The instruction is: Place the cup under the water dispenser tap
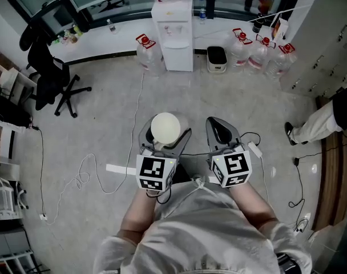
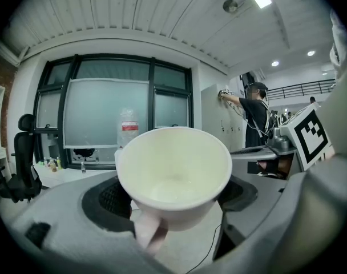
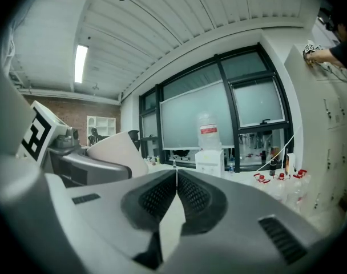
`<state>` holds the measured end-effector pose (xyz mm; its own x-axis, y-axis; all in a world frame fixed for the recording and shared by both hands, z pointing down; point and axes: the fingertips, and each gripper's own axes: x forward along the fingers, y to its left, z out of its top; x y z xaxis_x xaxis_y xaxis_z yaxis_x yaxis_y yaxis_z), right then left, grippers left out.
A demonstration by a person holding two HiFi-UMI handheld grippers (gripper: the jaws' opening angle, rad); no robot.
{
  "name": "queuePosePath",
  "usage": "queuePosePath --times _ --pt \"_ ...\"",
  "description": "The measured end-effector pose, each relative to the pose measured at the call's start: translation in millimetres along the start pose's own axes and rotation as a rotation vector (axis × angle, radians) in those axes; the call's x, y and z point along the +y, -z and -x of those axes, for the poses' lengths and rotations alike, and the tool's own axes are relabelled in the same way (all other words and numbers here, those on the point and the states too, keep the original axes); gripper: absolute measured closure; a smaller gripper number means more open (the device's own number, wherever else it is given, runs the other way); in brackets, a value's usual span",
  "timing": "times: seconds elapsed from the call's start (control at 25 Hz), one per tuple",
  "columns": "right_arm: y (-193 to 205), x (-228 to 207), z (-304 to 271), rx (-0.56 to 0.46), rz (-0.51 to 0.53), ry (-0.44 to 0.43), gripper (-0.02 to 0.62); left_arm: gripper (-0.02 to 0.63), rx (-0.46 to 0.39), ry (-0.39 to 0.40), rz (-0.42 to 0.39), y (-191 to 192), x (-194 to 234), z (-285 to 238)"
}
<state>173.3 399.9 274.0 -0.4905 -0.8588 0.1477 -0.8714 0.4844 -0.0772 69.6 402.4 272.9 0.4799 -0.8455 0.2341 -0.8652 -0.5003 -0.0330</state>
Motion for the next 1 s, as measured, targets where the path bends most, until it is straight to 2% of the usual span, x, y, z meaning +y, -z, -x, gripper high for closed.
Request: queuePosePath --times 0.2,0.44,1.0 --pt "1.4 -10.3 -21.0 0.003 -0.004 -0.002 0.568 0.173 0.002 0.005 0.006 3.0 14.9 -23.9" --pt "7.1 -24.9 -82.7 0.019 -0.019 0.016 0.568 0.173 -0.001 0.034 -0.007 5.8 59.2 -70.3" --pt "-23.6 -49.5 -300.3 0.075 -0.065 0.081 0.568 0.173 0.051 0.122 0.025 -16.2 243.4 -210.4"
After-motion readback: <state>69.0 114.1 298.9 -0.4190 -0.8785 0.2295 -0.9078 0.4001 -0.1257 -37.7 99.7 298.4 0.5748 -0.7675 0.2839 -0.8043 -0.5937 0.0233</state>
